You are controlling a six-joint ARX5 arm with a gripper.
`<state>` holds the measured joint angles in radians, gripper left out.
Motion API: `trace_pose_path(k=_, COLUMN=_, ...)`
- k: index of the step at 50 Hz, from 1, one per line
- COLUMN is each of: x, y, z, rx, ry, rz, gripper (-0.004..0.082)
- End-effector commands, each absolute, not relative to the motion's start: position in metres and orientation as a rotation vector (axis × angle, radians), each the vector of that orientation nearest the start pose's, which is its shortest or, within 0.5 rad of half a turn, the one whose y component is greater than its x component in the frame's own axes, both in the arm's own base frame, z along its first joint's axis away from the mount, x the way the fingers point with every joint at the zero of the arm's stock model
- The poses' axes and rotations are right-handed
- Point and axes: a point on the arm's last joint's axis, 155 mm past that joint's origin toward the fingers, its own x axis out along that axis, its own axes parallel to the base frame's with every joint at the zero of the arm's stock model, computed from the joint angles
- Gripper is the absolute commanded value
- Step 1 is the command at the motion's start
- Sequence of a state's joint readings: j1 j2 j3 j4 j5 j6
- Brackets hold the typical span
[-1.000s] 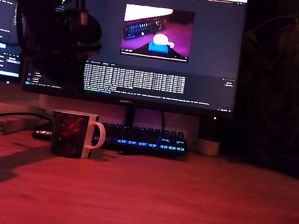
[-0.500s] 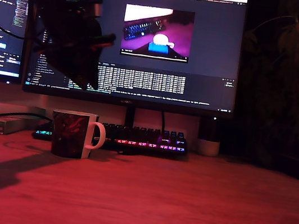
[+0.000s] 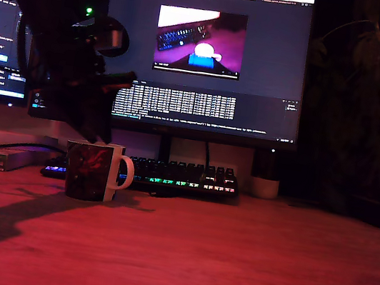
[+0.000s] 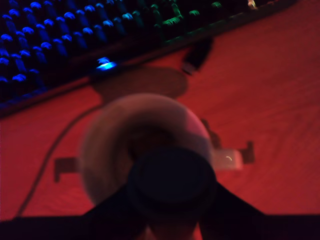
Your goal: Pick up the coffee capsules from the table one by one and drop them inside the nearest coffee cup
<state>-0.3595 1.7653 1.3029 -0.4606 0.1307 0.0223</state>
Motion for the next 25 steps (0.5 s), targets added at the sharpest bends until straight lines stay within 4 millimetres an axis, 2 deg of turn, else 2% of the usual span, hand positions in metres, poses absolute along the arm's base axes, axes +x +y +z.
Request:
trace_pose_path(k=1, x=0.4283, y=-0.1878, z=0.1199, rx=0.129, ry=0.889, rz=-0.471, gripper=0.0160)
trace_pose_path(k=25, x=0.4266, y=-0.1877, z=0.1213, rx=0.137, ry=0.900, rz=-0.475, gripper=0.0161)
